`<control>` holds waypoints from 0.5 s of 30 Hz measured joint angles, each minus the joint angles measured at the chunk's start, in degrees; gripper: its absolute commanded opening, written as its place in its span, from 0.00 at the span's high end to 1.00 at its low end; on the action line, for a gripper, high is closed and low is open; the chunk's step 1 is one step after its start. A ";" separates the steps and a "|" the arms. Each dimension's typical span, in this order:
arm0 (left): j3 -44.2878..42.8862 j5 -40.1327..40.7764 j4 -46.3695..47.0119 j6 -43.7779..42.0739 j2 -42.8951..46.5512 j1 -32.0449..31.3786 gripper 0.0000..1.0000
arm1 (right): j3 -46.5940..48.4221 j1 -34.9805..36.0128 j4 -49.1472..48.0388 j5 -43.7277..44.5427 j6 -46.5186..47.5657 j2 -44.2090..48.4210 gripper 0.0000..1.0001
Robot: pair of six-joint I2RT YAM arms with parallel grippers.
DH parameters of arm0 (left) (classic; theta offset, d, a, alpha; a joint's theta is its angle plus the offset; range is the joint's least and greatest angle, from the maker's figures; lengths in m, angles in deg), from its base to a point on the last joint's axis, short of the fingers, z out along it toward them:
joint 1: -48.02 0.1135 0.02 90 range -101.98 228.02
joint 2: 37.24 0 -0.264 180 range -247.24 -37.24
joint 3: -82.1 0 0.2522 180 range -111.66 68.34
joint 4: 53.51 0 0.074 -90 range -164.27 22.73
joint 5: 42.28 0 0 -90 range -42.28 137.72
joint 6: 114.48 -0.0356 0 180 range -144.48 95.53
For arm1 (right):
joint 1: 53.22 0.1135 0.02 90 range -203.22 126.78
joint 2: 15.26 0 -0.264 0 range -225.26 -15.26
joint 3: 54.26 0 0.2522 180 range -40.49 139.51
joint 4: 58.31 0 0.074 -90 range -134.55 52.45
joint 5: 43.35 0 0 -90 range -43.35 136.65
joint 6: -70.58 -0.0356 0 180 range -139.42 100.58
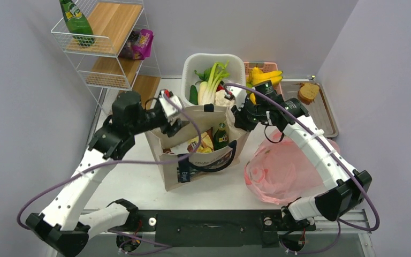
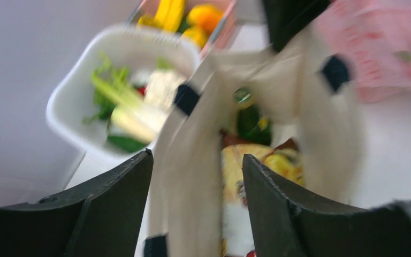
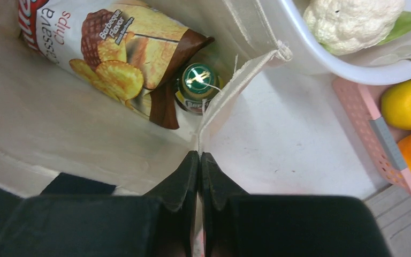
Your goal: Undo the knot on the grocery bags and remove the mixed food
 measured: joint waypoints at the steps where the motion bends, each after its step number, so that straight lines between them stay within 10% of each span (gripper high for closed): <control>1: 1.51 -0.66 2.23 -0.31 2.19 -2.60 0.48 | -1.79 0.00 -1.05 -0.37 -0.37 1.18 1.00; 6: 6.34 -4.31 10.32 -1.42 3.06 -11.67 0.66 | -10.25 0.00 -6.62 -1.20 -3.08 6.21 1.00; 15: 18.69 -2.78 28.44 2.38 -10.29 -12.85 0.64 | -12.90 -0.33 -10.93 -0.92 -6.43 7.69 1.00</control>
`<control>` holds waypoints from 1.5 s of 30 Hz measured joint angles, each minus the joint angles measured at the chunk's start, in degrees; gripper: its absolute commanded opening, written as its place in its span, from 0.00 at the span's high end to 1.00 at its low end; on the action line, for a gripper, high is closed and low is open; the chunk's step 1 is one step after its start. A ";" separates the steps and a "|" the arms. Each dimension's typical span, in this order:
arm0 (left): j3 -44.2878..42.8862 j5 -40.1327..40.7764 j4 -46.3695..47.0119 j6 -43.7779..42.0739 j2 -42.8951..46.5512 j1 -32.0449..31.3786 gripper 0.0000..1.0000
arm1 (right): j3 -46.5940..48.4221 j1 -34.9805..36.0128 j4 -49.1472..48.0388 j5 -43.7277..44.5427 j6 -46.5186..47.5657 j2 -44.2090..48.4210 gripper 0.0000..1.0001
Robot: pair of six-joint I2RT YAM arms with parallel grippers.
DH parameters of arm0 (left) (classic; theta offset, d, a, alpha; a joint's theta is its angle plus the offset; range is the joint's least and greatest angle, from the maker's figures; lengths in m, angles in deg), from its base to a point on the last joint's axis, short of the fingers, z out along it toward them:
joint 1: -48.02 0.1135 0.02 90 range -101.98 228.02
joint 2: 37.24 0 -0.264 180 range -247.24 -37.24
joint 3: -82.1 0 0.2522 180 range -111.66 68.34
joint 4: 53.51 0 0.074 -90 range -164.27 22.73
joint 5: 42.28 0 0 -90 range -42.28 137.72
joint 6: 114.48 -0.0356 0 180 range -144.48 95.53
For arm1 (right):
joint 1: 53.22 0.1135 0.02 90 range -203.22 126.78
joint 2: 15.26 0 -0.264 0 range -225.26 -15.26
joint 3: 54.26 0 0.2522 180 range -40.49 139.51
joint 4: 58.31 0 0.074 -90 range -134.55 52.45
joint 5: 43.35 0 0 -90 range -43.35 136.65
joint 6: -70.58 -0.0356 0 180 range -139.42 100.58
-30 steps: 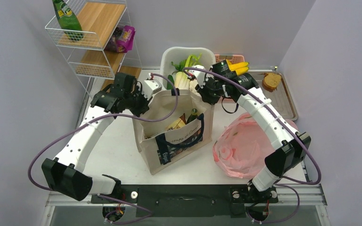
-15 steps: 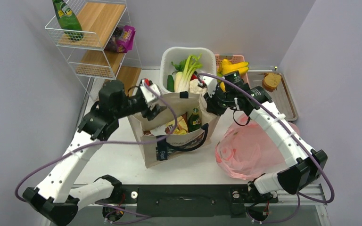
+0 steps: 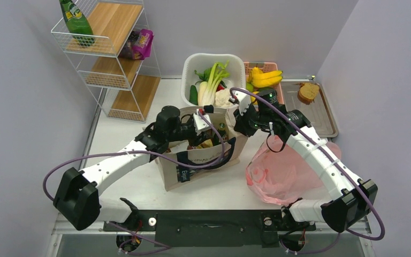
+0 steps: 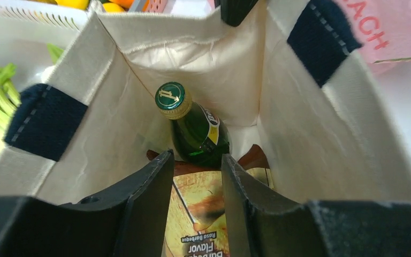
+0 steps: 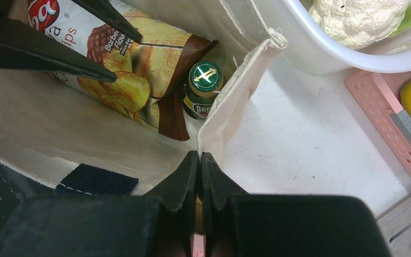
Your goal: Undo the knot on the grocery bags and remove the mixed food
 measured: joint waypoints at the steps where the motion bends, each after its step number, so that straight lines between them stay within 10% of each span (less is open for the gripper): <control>1: 0.79 0.09 1.60 0.31 -1.09 0.07 0.65 | -0.04 -0.11 -0.17 0.00 -0.35 0.00 1.00; 17: 7.98 1.20 34.36 13.20 -13.16 0.76 0.39 | -0.42 -2.36 -1.16 -1.18 -2.51 0.00 1.00; 32: 7.52 1.16 43.95 20.63 -20.96 0.09 0.57 | -0.42 -3.76 -1.55 -2.10 -2.67 -0.26 1.00; 39: 6.82 1.84 45.64 22.80 -22.82 -0.83 1.00 | -0.39 -4.13 -1.55 -2.16 -2.64 -0.68 1.00; 45: 6.67 3.06 44.52 22.88 -22.27 -1.22 1.00 | -0.39 -4.13 -1.53 -2.21 -2.62 -0.79 1.00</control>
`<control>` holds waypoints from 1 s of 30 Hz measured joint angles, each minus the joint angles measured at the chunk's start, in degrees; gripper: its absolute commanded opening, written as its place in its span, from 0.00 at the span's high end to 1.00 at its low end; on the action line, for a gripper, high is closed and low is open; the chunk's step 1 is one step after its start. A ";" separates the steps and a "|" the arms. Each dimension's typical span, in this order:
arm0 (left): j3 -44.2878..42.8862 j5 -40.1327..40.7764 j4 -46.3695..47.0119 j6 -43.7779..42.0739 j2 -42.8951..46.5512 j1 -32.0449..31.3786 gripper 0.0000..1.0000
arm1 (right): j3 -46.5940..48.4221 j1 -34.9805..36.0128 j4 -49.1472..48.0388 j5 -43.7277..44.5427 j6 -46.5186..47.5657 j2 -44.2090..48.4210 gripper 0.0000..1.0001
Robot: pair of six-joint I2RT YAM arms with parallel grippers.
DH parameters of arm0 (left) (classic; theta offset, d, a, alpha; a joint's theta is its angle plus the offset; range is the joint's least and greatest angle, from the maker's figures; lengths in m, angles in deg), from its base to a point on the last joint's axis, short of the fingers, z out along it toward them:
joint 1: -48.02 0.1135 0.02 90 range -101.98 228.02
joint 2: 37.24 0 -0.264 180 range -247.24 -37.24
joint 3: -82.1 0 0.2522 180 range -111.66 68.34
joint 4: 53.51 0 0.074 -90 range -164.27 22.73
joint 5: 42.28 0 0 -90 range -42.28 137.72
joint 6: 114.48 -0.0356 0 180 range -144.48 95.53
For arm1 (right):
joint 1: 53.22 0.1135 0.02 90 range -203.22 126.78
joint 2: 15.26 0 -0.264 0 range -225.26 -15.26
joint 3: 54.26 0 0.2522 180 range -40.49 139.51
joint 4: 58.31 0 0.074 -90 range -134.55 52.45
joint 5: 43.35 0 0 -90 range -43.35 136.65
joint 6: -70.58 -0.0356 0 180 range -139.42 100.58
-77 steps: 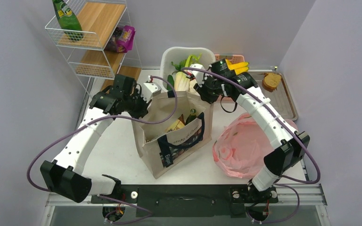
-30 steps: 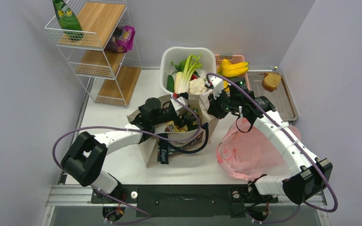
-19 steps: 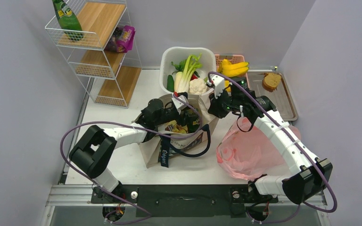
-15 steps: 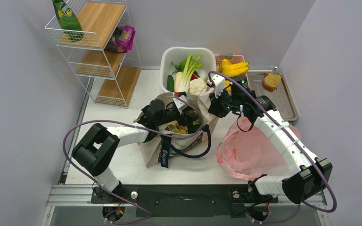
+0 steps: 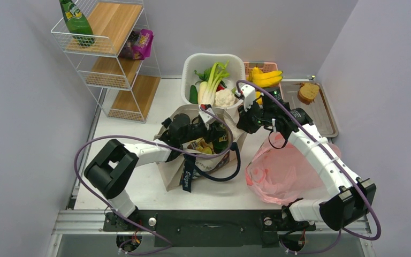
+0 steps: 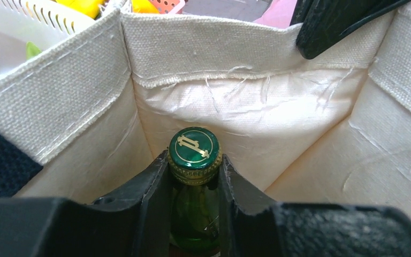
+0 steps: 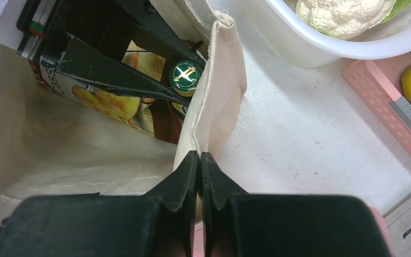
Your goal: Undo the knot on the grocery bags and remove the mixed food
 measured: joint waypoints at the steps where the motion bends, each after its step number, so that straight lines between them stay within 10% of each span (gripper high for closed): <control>1: 0.00 0.31 -0.70 -0.04 0.37 -0.07 1.00 | 0.00 0.00 0.00 -0.02 0.00 -0.04 1.00; 30: -12.31 5.40 -24.94 3.98 15.13 -0.24 1.00 | 0.09 -0.11 0.07 -0.15 0.33 -1.01 1.00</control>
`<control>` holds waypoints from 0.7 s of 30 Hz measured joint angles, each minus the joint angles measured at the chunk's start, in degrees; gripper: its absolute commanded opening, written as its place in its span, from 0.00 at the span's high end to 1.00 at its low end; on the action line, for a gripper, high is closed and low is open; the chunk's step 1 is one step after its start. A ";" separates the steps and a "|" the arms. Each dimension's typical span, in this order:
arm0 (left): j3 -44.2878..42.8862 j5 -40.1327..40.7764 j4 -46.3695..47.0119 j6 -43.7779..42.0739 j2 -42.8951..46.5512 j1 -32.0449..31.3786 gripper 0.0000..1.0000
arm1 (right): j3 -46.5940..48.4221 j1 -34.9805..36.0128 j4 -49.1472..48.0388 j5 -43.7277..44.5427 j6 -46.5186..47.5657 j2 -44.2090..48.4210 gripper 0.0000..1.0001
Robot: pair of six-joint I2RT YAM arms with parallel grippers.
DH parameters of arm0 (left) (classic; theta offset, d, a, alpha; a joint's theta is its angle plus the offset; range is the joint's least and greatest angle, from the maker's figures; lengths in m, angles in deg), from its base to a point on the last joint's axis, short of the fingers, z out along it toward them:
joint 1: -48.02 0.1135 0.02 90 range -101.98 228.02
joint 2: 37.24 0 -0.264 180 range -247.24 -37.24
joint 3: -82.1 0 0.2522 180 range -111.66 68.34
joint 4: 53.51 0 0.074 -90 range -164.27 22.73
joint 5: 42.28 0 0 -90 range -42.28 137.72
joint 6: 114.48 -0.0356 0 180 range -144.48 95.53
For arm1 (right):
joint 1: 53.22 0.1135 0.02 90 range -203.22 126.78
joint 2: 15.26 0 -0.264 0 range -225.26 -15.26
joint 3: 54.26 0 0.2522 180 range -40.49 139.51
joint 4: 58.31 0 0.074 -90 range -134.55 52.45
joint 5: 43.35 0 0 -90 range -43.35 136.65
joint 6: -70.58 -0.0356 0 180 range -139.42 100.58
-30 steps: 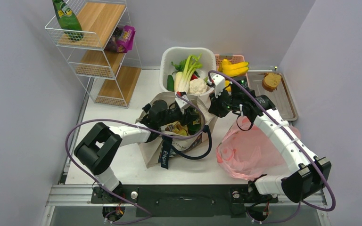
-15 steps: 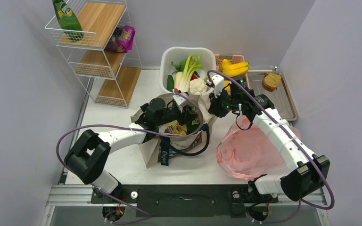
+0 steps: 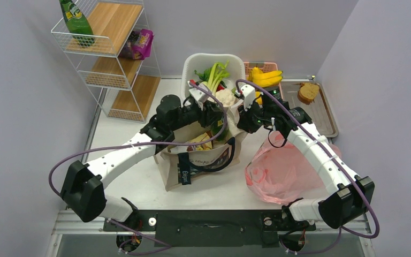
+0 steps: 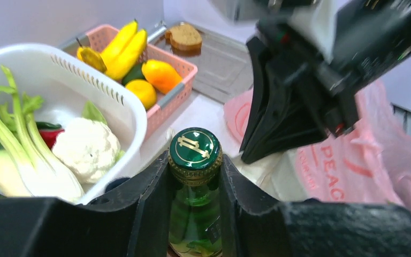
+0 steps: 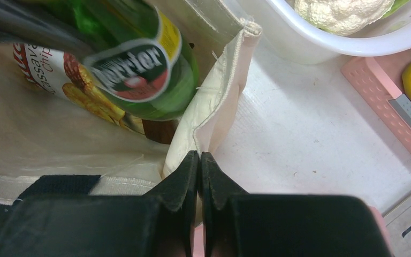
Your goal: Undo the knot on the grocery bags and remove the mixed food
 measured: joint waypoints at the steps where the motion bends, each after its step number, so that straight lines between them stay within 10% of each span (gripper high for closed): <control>1: -1.38 0.00 -1.44 0.46 0.68 0.24 1.00 | 0.00 0.00 0.00 0.00 0.02 0.00 1.00; 21: -43.71 7.76 -26.01 0.98 -4.50 13.92 1.00 | 0.00 0.00 -0.02 -0.26 -0.37 0.00 1.00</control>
